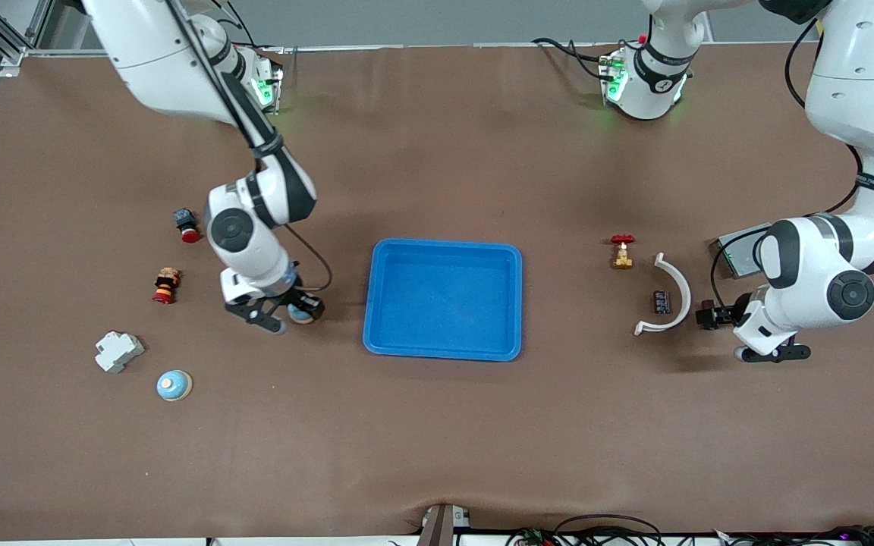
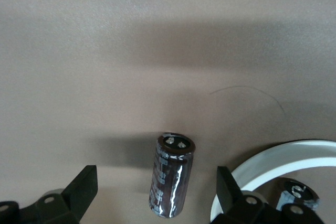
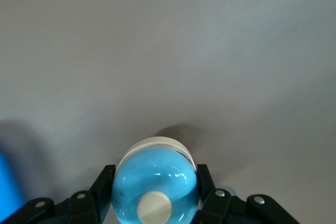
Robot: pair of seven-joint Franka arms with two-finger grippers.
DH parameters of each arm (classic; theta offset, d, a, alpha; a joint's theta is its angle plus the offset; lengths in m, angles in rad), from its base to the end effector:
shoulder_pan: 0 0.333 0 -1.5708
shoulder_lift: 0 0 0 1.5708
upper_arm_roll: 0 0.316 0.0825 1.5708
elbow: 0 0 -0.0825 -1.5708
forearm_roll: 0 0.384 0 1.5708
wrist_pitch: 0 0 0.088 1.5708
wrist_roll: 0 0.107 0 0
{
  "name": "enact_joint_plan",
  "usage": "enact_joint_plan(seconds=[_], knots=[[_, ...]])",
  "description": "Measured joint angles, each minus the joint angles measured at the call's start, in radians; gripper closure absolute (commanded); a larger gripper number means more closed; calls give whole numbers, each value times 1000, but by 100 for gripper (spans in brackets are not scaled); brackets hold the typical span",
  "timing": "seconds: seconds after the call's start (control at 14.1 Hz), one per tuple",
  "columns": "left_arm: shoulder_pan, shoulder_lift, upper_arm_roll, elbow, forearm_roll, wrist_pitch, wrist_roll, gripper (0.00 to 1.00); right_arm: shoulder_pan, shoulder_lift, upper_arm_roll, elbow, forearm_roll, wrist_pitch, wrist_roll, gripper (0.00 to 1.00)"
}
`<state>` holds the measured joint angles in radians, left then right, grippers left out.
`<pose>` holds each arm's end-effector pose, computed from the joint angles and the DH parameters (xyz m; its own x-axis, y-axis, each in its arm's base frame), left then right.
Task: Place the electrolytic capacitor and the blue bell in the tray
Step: 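Lower the blue bell into the tray and open the right gripper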
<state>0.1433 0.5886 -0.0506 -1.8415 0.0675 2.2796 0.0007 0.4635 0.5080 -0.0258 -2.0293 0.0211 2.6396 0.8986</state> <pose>0.6254 0.0612 0.1945 0.9875 0.0512 -0.1490 0.0494 -0.9987 -0.0159 0.5529 0.2585 0.2025 0.8863 -0.4587 0.0642 -0.4536 -0.8876 -0.0798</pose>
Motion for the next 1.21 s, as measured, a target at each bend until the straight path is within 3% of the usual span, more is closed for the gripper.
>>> enact_joint_plan(seconds=[0.43, 0.64, 1.21], knots=[[-4, 14, -1, -6, 0, 0, 0, 0, 174, 0, 0, 159, 0, -259, 303, 100], [-4, 19, -1, -6, 0, 5, 0, 1, 260, 2, 0, 183, -1, -297, 423, 100], [-1, 20, 0, -6, 0, 18, 0, 69, 299, 87, -2, 240, -2, -287, 521, 100]])
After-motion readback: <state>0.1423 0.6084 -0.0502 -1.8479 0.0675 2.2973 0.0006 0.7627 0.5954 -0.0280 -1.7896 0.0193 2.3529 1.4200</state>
